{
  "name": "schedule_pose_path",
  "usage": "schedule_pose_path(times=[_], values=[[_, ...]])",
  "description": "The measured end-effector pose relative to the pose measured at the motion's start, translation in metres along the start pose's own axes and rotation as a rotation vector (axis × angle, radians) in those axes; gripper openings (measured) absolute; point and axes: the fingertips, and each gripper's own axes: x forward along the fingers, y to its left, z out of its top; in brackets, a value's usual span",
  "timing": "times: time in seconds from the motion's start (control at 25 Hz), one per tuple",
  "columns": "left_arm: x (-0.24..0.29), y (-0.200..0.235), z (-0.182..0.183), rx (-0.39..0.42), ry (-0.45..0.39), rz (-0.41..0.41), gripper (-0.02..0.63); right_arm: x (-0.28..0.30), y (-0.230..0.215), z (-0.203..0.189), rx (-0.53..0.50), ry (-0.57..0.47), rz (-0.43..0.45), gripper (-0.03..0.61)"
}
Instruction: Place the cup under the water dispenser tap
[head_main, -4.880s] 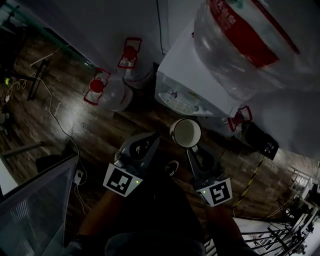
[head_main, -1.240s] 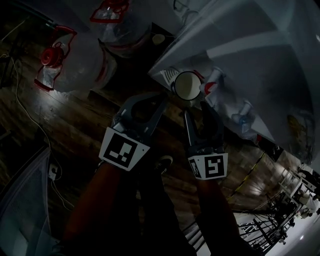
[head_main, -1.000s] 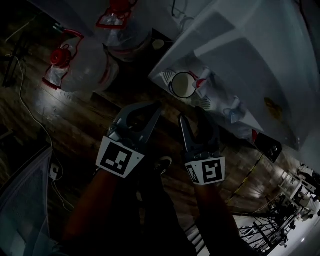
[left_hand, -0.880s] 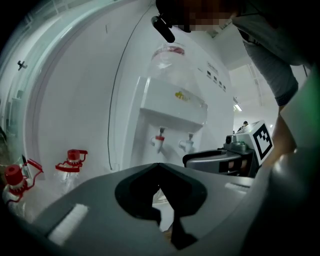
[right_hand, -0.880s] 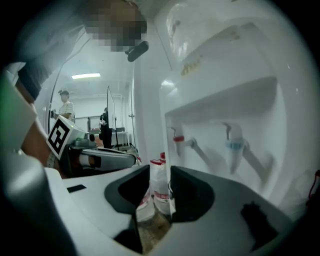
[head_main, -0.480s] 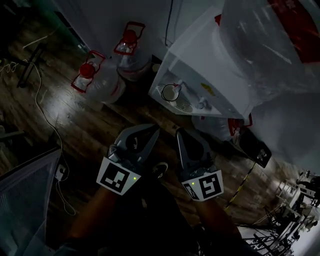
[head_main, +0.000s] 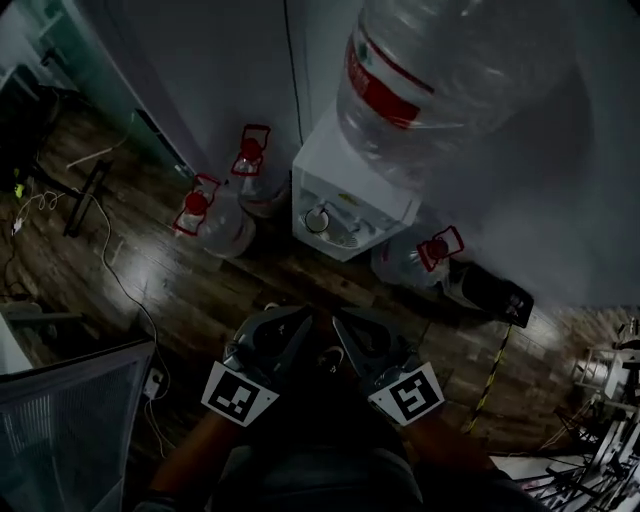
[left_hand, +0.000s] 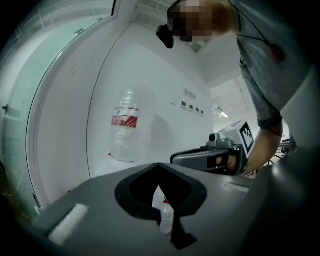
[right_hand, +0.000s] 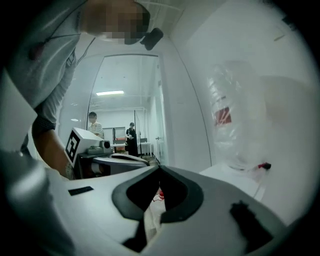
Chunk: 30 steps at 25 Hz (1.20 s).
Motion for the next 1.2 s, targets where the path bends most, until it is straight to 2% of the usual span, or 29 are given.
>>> schedule_pose_path(times=[0.2,0.48,0.76,1.2], values=[[-0.025,-0.033,0.055,0.010,-0.017,-0.022,0.008,-0.030,0.027,0.053,-0.002,-0.040,0.003,0.015],[-0.045,-0.042,0.107,0.043,-0.018,-0.096,0.008,-0.034,0.042,0.100,-0.008,-0.067,-0.029,0.015],[-0.063,-0.042,0.128,0.076,-0.027,-0.174,0.008,-0.031,0.057,0.122,-0.016,-0.074,-0.084,0.015],[-0.087,-0.036,0.143,0.071,-0.048,-0.233,0.008,-0.019,0.089,0.137,-0.029,-0.065,-0.112,0.015]])
